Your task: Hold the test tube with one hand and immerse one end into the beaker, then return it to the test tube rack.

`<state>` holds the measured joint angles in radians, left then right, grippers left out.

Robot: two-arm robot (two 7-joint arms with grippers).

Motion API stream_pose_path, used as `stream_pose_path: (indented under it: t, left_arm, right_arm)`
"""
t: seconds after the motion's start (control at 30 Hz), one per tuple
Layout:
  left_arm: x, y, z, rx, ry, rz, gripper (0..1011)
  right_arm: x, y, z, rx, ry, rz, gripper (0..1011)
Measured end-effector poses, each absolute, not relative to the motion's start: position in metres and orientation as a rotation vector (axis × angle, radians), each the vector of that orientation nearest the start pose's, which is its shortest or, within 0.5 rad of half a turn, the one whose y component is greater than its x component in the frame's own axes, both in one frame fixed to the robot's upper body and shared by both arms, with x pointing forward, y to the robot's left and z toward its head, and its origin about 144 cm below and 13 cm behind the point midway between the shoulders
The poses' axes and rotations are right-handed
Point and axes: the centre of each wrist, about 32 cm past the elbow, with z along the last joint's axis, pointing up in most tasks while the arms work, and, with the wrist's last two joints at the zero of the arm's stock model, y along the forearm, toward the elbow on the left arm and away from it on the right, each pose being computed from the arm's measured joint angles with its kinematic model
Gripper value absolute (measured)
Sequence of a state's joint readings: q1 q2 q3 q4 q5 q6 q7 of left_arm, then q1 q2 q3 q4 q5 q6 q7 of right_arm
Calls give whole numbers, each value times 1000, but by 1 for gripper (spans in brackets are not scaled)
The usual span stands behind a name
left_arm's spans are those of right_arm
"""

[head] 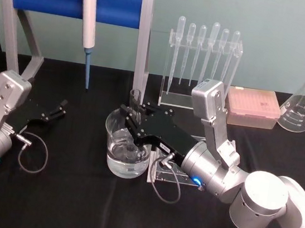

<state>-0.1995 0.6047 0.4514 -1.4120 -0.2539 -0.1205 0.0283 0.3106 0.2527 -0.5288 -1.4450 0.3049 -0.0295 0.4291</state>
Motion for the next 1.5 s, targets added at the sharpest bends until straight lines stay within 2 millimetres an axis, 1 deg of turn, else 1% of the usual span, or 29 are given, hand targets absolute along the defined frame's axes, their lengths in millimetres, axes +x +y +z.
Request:
stream_pose_path:
  t: [0.87, 1.0, 1.2, 1.23, 1.33, 1.37, 1.4, 1.43, 1.5]
  left_arm:
    - [489, 310, 1140, 305, -285, 1248, 1000]
    - [489, 310, 1140, 305, -285, 1248, 1000]
    - [489, 310, 1140, 304, -285, 1248, 1000]
    - [489, 310, 1140, 304, -285, 1248, 1000]
    - [489, 310, 1140, 304, -285, 1248, 1000]
    - [489, 310, 1140, 305, -285, 1248, 1000]
    - [489, 310, 1140, 304, -285, 1248, 1000]
    - [489, 310, 1140, 304, -285, 1248, 1000]
    - [489, 310, 1140, 304, -285, 1248, 1000]
  right_arm:
    - [511, -153, 1176, -3, -86, -671, 225]
    - [510, -153, 1179, -2, -96, -668, 224]
    - [507, -151, 1203, -8, -141, -650, 225]
    - [506, -151, 1211, -2, -153, -647, 224]
    - [504, -151, 1226, 13, -176, -642, 224]
    - [503, -151, 1236, 25, -188, -640, 224]
    - [502, -152, 1240, 32, -191, -641, 225]
    - [500, -153, 1249, 47, -198, -644, 224]
    - [498, -155, 1258, 60, -205, -649, 224]
